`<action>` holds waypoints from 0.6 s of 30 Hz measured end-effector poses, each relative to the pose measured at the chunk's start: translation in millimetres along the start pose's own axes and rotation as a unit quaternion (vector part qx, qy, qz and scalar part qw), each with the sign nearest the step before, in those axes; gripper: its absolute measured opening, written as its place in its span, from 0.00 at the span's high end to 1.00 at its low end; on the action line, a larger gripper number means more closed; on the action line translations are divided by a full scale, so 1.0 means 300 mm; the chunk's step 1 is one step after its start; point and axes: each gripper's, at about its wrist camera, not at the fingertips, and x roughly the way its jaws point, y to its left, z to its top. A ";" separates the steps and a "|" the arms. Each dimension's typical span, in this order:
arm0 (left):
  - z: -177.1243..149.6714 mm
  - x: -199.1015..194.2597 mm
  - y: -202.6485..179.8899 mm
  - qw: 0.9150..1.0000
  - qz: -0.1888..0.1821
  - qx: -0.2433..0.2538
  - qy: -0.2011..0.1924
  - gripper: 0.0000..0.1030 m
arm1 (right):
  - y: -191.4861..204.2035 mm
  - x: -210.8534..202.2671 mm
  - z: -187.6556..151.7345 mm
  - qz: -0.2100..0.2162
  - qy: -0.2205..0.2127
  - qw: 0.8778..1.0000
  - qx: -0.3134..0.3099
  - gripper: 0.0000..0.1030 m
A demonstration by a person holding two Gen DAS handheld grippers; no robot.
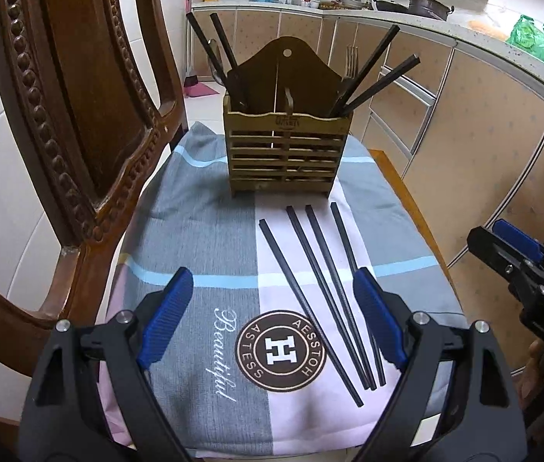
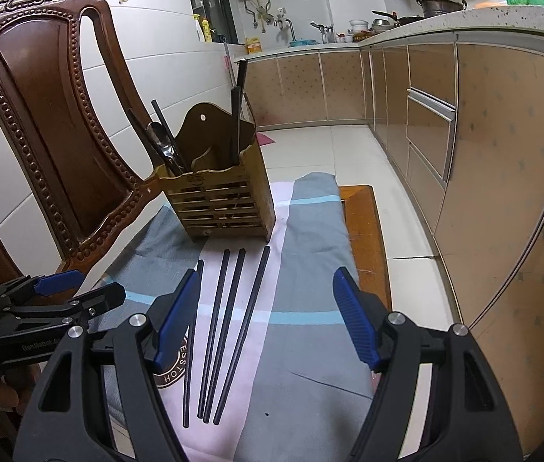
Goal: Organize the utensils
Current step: 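Move both tools back over the remaining black chopsticks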
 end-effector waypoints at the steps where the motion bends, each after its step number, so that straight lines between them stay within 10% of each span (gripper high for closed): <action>1: 0.001 0.000 0.001 1.000 0.001 0.000 -0.001 0.18 | 0.002 0.003 -0.001 0.000 0.001 1.000 -0.001 0.32; 18: 0.000 0.019 -0.004 1.000 0.004 0.002 0.007 0.18 | 0.003 0.010 -0.005 0.001 0.004 1.000 -0.002 0.32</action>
